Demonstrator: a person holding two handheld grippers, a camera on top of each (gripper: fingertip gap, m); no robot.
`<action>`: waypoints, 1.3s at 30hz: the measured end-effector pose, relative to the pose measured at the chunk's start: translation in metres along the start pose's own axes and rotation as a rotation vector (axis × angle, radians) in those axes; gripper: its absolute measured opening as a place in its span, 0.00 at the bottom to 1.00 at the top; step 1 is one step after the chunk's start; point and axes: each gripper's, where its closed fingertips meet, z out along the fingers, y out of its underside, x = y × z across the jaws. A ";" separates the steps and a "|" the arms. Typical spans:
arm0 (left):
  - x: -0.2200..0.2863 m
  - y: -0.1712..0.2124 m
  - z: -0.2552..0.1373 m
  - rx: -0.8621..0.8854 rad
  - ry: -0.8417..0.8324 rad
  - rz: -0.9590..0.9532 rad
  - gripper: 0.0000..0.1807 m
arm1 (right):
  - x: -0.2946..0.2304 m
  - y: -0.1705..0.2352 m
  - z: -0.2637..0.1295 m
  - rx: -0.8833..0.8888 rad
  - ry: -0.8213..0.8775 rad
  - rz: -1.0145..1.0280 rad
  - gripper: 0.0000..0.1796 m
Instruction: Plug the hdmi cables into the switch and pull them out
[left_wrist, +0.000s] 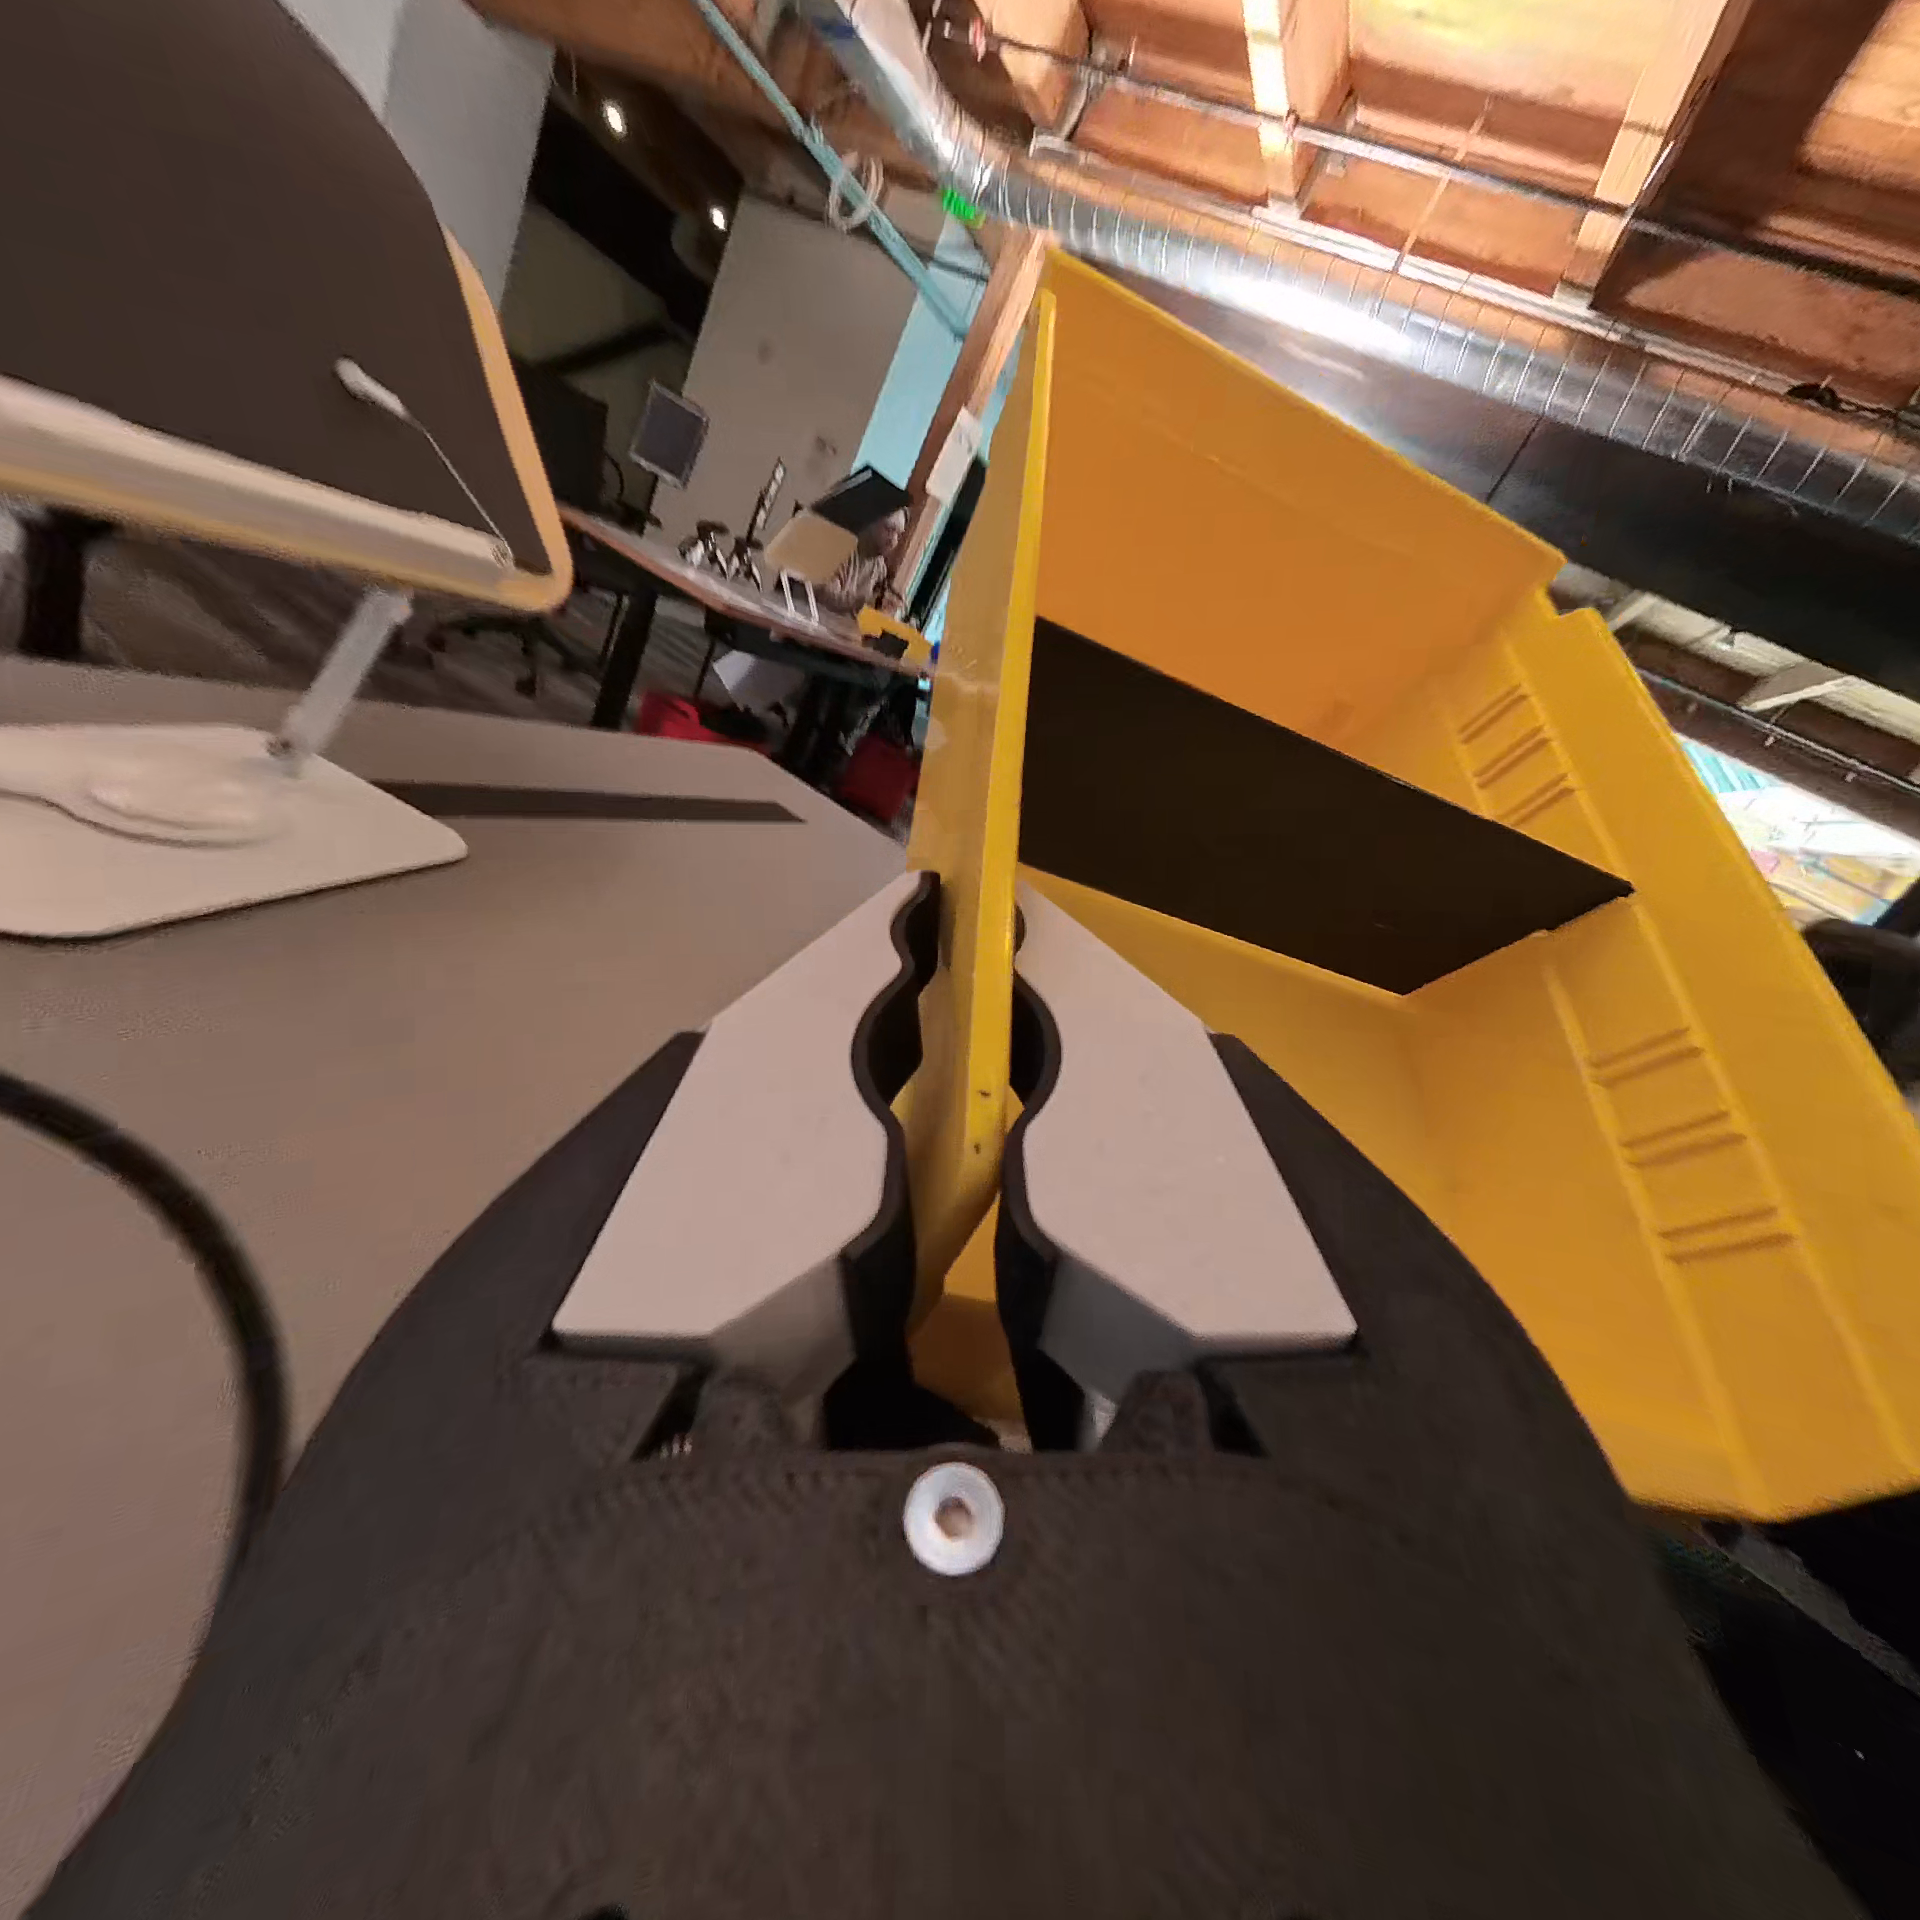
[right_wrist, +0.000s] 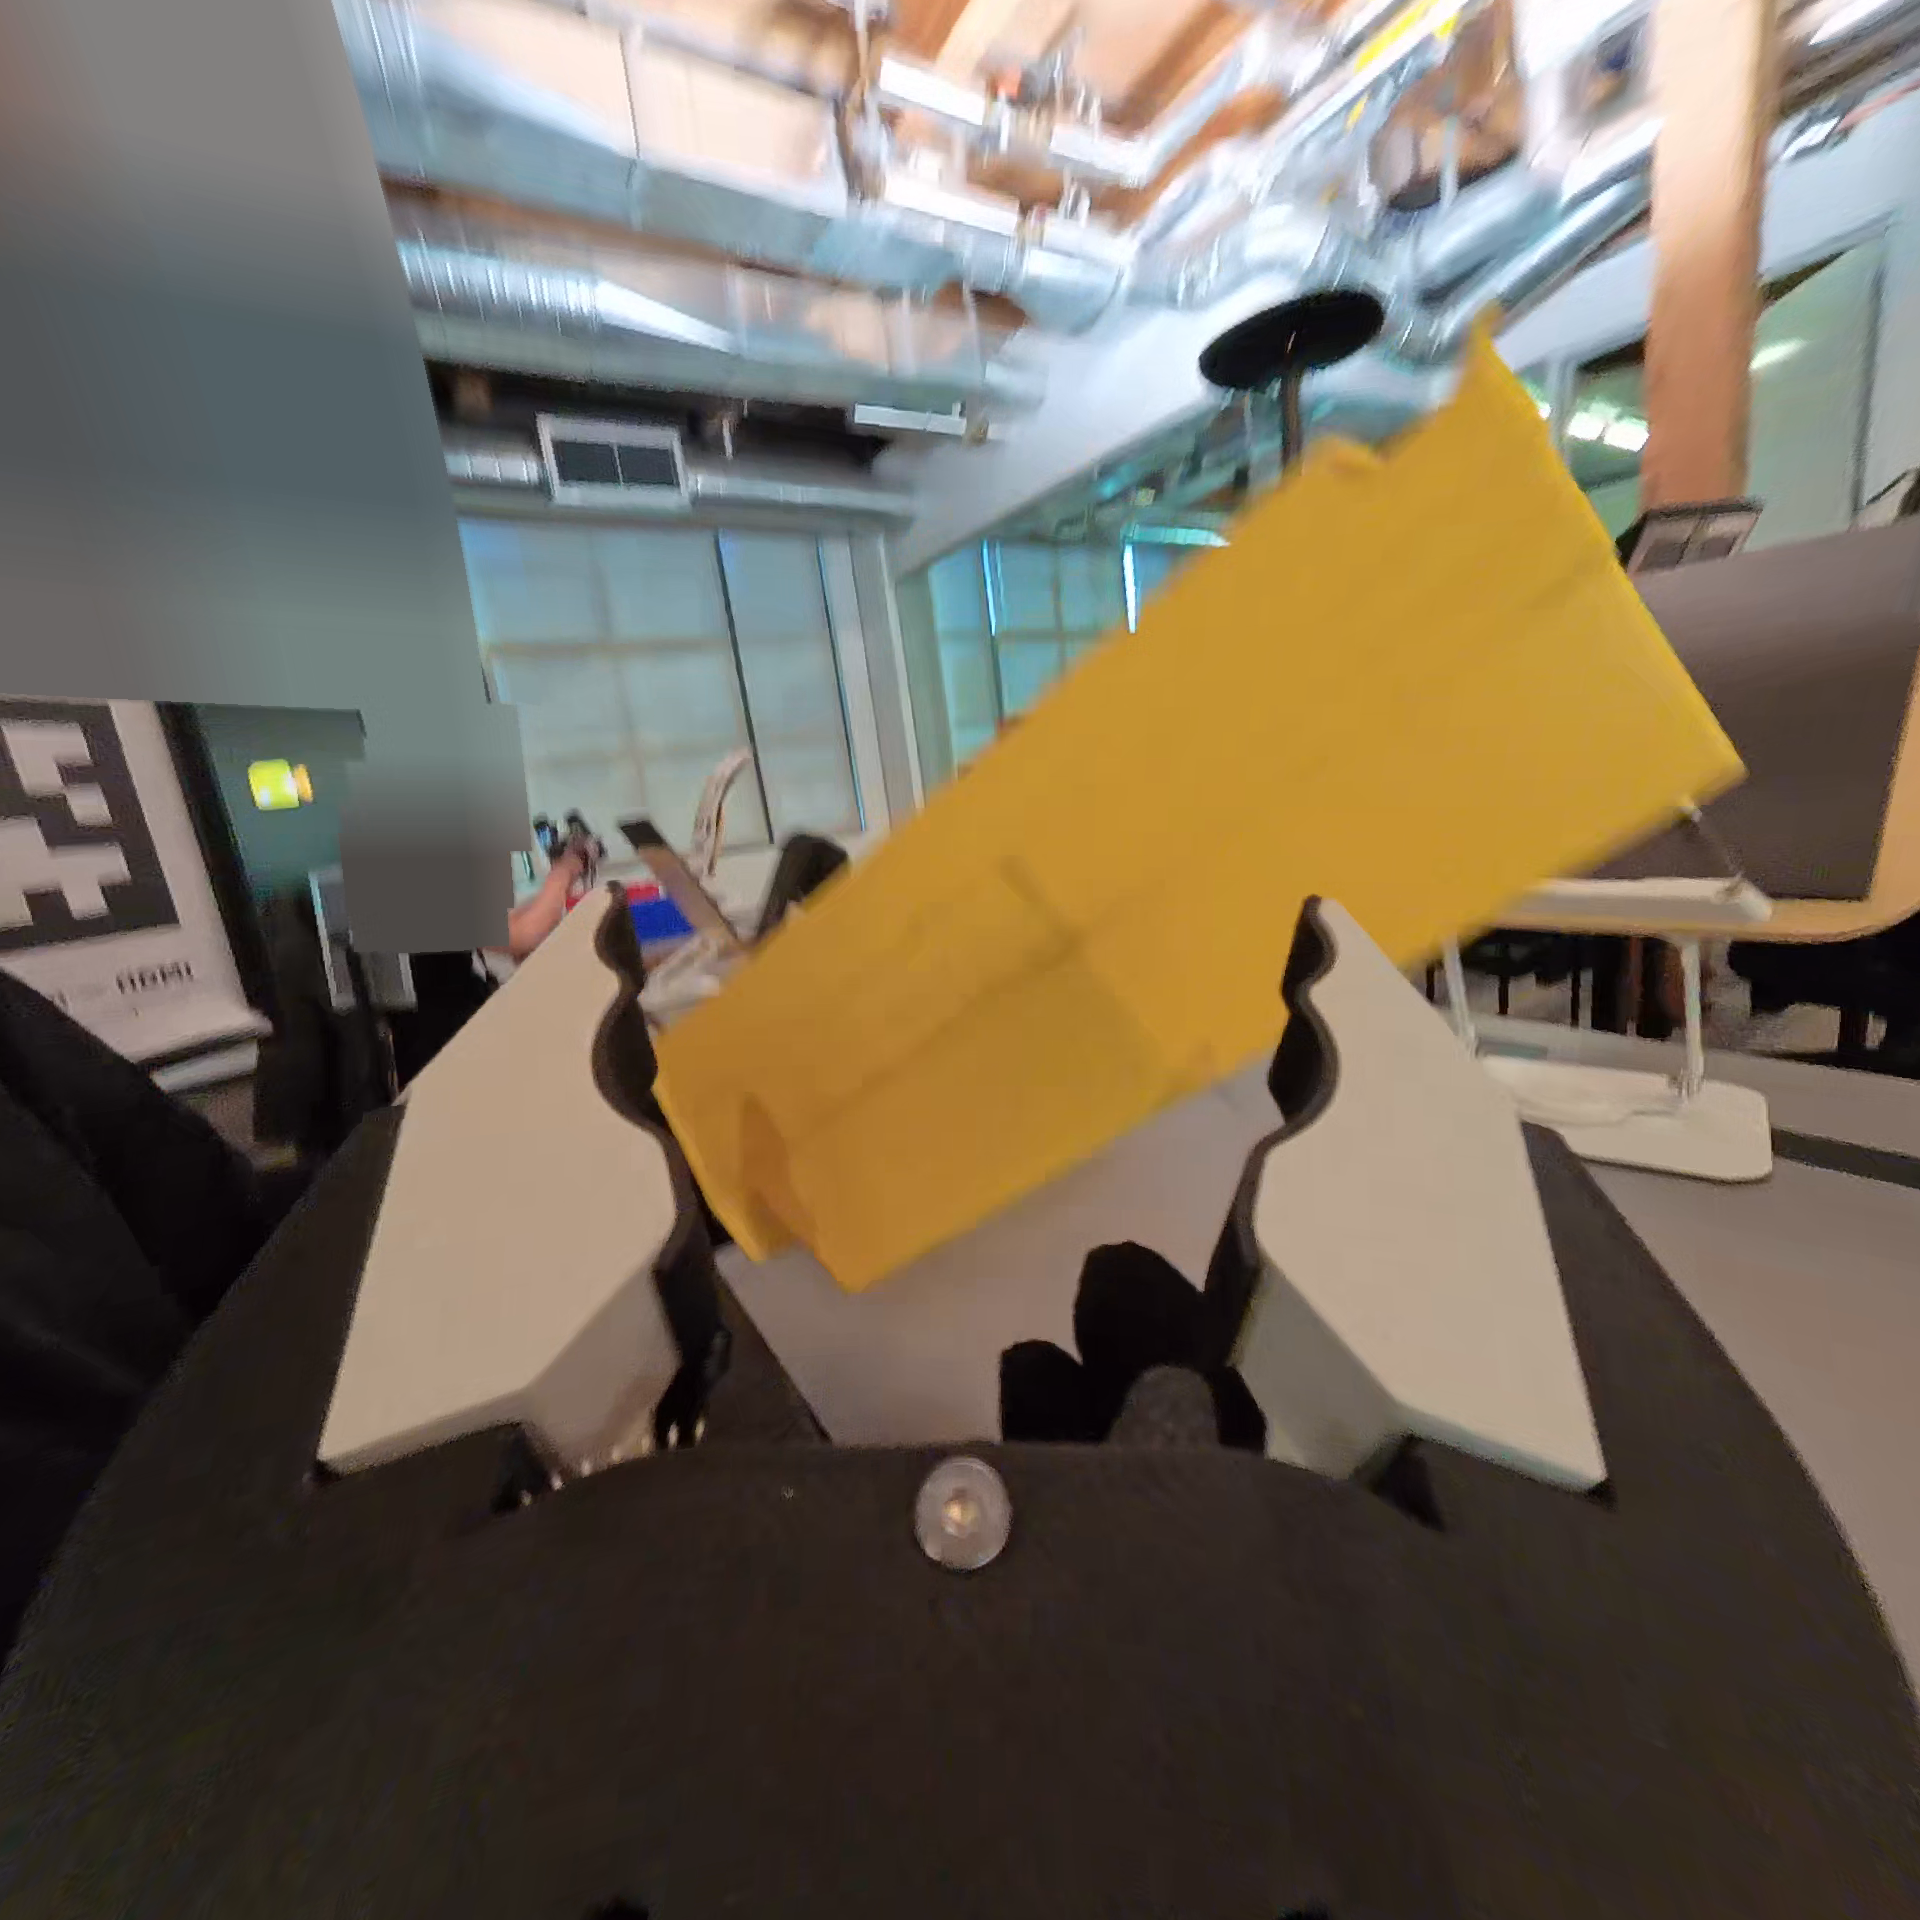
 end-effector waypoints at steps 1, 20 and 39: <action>0.000 0.011 0.014 -0.023 -0.001 -0.009 0.02 | 0.001 -0.008 -0.004 0.045 0.009 0.005 0.70; 0.000 0.168 0.167 -0.383 -0.117 -0.036 0.04 | 0.169 0.048 -0.085 -0.104 0.516 0.063 0.69; 0.062 0.232 0.197 -0.580 0.027 -0.135 0.24 | 0.299 0.038 -0.161 -0.252 0.544 0.171 0.50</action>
